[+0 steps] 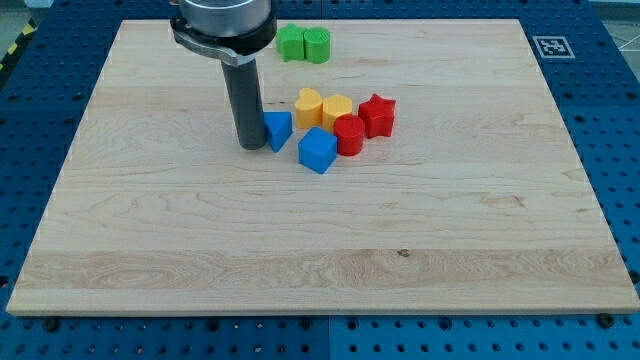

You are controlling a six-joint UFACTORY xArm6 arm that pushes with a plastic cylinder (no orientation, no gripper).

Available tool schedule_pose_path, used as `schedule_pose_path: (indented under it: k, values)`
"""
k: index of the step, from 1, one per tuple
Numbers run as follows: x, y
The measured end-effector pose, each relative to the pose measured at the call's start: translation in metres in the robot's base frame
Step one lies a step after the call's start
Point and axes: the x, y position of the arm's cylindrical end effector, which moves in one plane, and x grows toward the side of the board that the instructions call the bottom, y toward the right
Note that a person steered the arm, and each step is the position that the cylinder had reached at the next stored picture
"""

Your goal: Slide the blue triangle to the center of the board

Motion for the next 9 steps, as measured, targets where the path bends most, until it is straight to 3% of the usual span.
schedule_pose_path:
  k: [9]
  values:
    - [-0.014,0.024]
